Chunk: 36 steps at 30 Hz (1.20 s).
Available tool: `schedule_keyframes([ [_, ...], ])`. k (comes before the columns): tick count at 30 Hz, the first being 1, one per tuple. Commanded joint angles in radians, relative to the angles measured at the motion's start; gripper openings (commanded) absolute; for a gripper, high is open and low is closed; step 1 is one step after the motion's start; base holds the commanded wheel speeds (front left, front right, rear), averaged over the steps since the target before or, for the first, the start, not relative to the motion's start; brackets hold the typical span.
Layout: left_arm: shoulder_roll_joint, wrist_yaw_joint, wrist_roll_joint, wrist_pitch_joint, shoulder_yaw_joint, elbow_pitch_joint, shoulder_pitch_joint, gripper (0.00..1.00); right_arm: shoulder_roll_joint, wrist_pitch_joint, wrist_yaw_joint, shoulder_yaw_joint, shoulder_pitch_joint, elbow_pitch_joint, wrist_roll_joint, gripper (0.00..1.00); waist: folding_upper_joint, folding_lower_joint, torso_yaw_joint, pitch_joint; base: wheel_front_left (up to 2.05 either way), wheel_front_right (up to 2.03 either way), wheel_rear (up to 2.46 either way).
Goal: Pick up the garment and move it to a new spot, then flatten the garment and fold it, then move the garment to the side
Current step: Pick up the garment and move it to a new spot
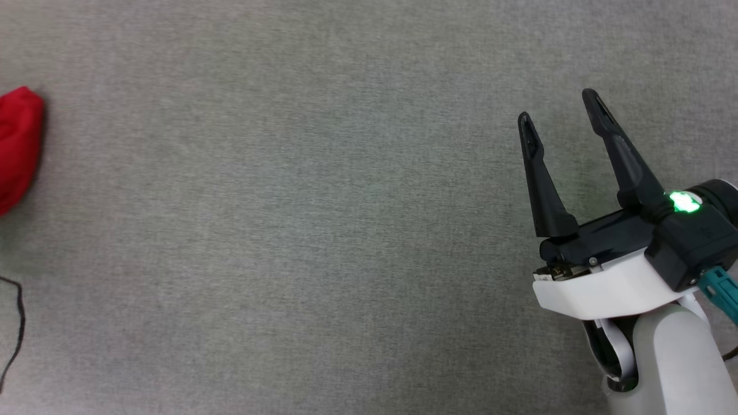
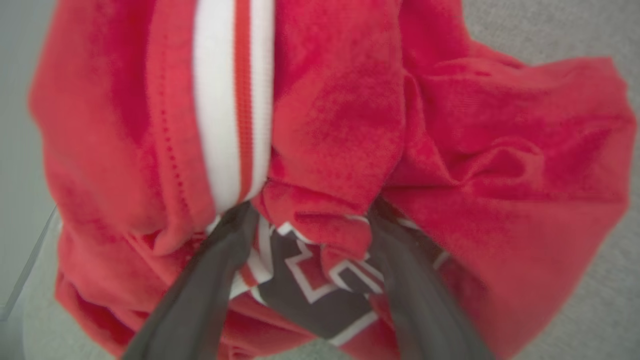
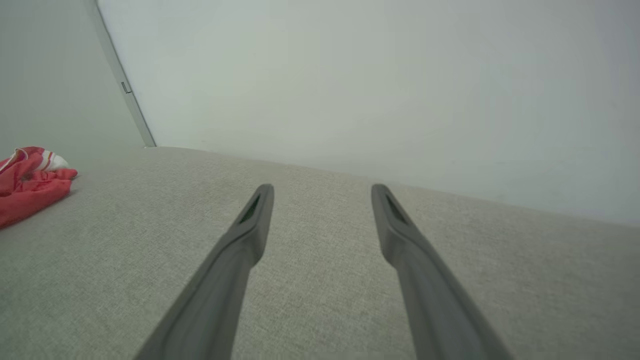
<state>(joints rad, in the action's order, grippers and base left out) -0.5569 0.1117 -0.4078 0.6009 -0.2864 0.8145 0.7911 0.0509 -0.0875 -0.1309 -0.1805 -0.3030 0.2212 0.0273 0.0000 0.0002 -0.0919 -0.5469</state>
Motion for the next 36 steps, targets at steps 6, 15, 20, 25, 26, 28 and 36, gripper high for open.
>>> schedule_keyframes([
  [6, 0.038, -0.027, -0.003, 0.022, 0.005, 0.079, -0.088, 0.14, -0.001, -0.008, 0.000, -0.003, -0.015, -0.015, 0.008, 1.00, 0.0000, -0.0002, 0.016, -0.015, 0.00, 0.00, 0.00],
  [15, 0.018, -0.032, 0.022, -0.162, 0.017, 0.040, -0.049, 0.00, -0.001, -0.011, 0.000, 0.002, -0.003, -0.036, 0.004, 1.00, 0.0000, -0.0002, -0.006, 0.058, 0.00, 0.00, 0.00],
  [20, 0.006, -0.044, 0.046, -0.333, 0.022, 0.015, -0.020, 0.00, -0.001, -0.019, 0.000, 0.011, 0.026, -0.051, 0.020, 1.00, 0.0000, -0.0002, -0.014, 0.136, 0.00, 0.00, 0.00],
  [25, 0.012, -0.035, 0.063, -0.470, 0.038, 0.003, -0.002, 0.00, -0.001, -0.027, 0.000, 0.033, 0.054, -0.064, 0.038, 1.00, 0.0000, -0.0002, -0.014, 0.219, 0.00, 0.00, 0.00],
  [26, 0.013, -0.036, 0.071, -0.500, 0.045, -0.001, -0.001, 0.00, -0.001, -0.028, 0.000, 0.038, 0.063, -0.069, 0.042, 1.00, 0.0000, -0.0002, -0.013, 0.238, 0.00, 0.00, 0.00],
  [28, 0.017, -0.034, 0.088, -0.550, 0.064, -0.013, 0.003, 0.00, -0.001, -0.028, 0.000, 0.052, 0.079, -0.072, 0.051, 1.00, 0.0000, -0.0002, -0.008, 0.268, 0.00, 0.00, 0.00],
  [36, 0.117, -0.048, 0.140, -0.724, 0.150, -0.136, -0.054, 0.00, -0.001, -0.023, 0.000, 0.117, 0.161, -0.099, 0.079, 1.00, 0.0000, -0.0002, 0.064, 0.386, 0.00, 0.00, 0.00],
])
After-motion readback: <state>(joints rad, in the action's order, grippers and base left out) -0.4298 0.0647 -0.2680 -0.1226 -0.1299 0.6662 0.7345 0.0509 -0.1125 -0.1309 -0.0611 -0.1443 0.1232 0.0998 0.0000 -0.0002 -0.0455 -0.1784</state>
